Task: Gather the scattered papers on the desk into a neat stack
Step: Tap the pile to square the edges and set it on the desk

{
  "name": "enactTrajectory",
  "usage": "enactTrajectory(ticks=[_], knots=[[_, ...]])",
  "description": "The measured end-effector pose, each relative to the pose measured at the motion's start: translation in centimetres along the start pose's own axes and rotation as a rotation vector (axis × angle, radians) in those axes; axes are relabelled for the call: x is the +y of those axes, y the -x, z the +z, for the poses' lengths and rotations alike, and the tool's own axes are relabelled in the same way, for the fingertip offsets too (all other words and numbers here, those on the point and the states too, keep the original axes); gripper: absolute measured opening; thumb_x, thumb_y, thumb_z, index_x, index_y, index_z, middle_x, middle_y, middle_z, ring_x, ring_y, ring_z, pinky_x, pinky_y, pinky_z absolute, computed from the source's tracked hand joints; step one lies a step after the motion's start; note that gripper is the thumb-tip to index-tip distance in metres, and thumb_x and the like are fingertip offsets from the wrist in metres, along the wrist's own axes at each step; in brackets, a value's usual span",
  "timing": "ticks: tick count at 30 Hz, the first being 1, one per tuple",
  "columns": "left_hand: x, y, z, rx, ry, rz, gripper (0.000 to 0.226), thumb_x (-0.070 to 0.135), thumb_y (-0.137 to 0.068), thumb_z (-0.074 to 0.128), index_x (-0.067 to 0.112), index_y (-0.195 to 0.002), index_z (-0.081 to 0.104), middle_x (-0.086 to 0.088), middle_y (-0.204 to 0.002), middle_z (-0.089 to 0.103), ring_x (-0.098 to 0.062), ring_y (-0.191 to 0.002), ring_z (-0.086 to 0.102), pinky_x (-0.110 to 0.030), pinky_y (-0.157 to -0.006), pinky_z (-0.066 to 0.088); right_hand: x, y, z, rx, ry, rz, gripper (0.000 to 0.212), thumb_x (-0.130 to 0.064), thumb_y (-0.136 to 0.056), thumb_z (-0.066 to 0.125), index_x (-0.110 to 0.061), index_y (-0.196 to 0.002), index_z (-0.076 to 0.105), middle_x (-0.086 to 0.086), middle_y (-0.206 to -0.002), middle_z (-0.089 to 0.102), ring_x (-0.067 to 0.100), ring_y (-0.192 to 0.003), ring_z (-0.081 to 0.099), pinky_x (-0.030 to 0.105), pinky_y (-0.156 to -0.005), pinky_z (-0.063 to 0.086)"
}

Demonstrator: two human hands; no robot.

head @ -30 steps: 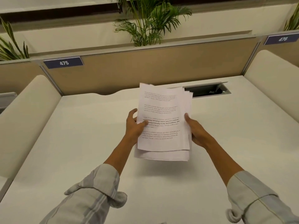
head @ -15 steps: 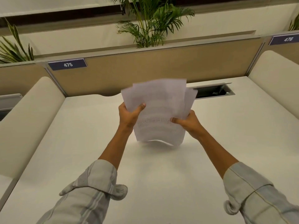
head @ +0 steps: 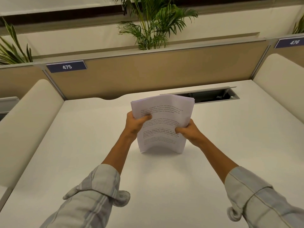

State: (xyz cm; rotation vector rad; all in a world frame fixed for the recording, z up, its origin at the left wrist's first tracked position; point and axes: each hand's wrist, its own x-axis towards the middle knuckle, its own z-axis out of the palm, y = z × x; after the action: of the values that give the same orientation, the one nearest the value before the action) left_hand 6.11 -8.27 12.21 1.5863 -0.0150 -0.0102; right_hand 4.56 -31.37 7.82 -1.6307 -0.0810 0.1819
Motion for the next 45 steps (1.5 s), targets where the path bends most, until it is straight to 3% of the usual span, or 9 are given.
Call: enactTrajectory(ticks=[5,9,15,18,22,25,29,39,45], knots=[[-1.3,-0.6,0.2,0.029,0.003,-0.067,0.028,0.019,-0.081,0.076,0.019,-0.109,0.069,-0.005,-0.104,0.073,-0.027,-0.092,0.071,-0.054,-0.082,0.059,1.9,-0.4,0.0,-0.039,-0.020,0.067,0.049,0.007,-0.075,0.065,-0.032,-0.104,0.068,-0.002,-0.109,0.072,0.024,-0.108,0.064,0.035,-0.079,0.060],[-0.9,-1.4,-1.1,0.160,0.250,-0.113,0.033,0.012,-0.079,0.078,0.005,-0.110,0.067,-0.012,-0.106,0.074,-0.033,-0.096,0.072,-0.053,-0.082,0.059,3.4,0.2,-1.6,-0.009,0.047,0.087,0.035,-0.010,-0.079,0.078,-0.015,-0.112,0.069,0.008,-0.113,0.072,0.028,-0.106,0.068,0.043,-0.089,0.059],[-1.6,-1.6,-1.7,0.063,0.708,-0.127,0.058,0.005,-0.088,0.065,0.016,-0.142,0.045,-0.016,-0.134,0.061,-0.035,-0.118,0.062,-0.055,-0.095,0.052,1.6,0.0,-2.7,0.129,-0.505,0.028,0.037,-0.009,-0.068,0.080,-0.018,-0.103,0.072,0.006,-0.104,0.074,0.036,-0.109,0.065,0.043,-0.076,0.060],[-1.9,-1.3,-1.0,0.047,0.796,-0.160,0.056,0.009,-0.091,0.062,0.019,-0.144,0.044,-0.014,-0.134,0.062,-0.033,-0.119,0.062,-0.055,-0.097,0.051,-0.9,-0.8,-1.2,0.078,-0.455,-0.106,0.045,-0.003,-0.075,0.077,-0.022,-0.115,0.067,0.007,-0.111,0.072,0.031,-0.108,0.067,0.045,-0.077,0.060],[-0.9,-1.7,-4.6,0.082,0.633,-0.067,0.042,0.006,-0.088,0.064,0.012,-0.129,0.058,-0.011,-0.126,0.068,-0.030,-0.114,0.065,-0.045,-0.089,0.057,-3.1,-1.3,-1.9,0.151,-0.318,-0.266,0.046,0.003,-0.080,0.074,-0.020,-0.119,0.064,0.007,-0.111,0.072,0.026,-0.106,0.068,0.044,-0.084,0.058],[0.2,-2.2,-9.3,0.124,0.284,-0.049,0.023,0.000,-0.082,0.070,0.016,-0.098,0.071,-0.003,-0.093,0.078,-0.028,-0.093,0.069,-0.033,-0.068,0.059,-4.2,-1.1,-3.8,0.160,-0.187,-0.305,0.044,-0.003,-0.082,0.075,-0.026,-0.118,0.064,0.005,-0.109,0.073,0.026,-0.104,0.069,0.041,-0.082,0.058],[0.5,-2.2,-11.1,-0.025,-0.072,-0.005,0.029,-0.006,-0.074,0.076,0.016,-0.090,0.067,0.003,-0.085,0.078,-0.020,-0.084,0.073,-0.034,-0.071,0.062,-4.6,-1.2,-3.7,0.115,-0.016,-0.301,0.039,-0.016,-0.083,0.076,-0.035,-0.115,0.064,0.000,-0.107,0.073,0.025,-0.103,0.070,0.041,-0.079,0.061],[-2.8,-0.8,-8.7,0.069,-0.082,0.061,0.046,0.015,-0.066,0.080,0.047,-0.098,0.069,0.015,-0.096,0.074,-0.016,-0.094,0.071,-0.030,-0.071,0.062,-2.4,-1.4,0.4,0.166,0.033,-0.236,0.032,-0.027,-0.087,0.069,-0.053,-0.104,0.065,-0.008,-0.106,0.071,0.017,-0.101,0.070,0.029,-0.077,0.061],[-7.1,0.2,-9.0,0.159,-0.072,-0.117,0.044,0.006,-0.065,0.087,0.015,-0.105,0.069,0.001,-0.098,0.075,-0.020,-0.092,0.072,-0.041,-0.080,0.060,2.0,-1.5,0.8,0.056,0.055,-0.059,0.037,-0.012,-0.085,0.073,-0.038,-0.108,0.062,-0.001,-0.107,0.071,0.018,-0.102,0.069,0.040,-0.084,0.061]])
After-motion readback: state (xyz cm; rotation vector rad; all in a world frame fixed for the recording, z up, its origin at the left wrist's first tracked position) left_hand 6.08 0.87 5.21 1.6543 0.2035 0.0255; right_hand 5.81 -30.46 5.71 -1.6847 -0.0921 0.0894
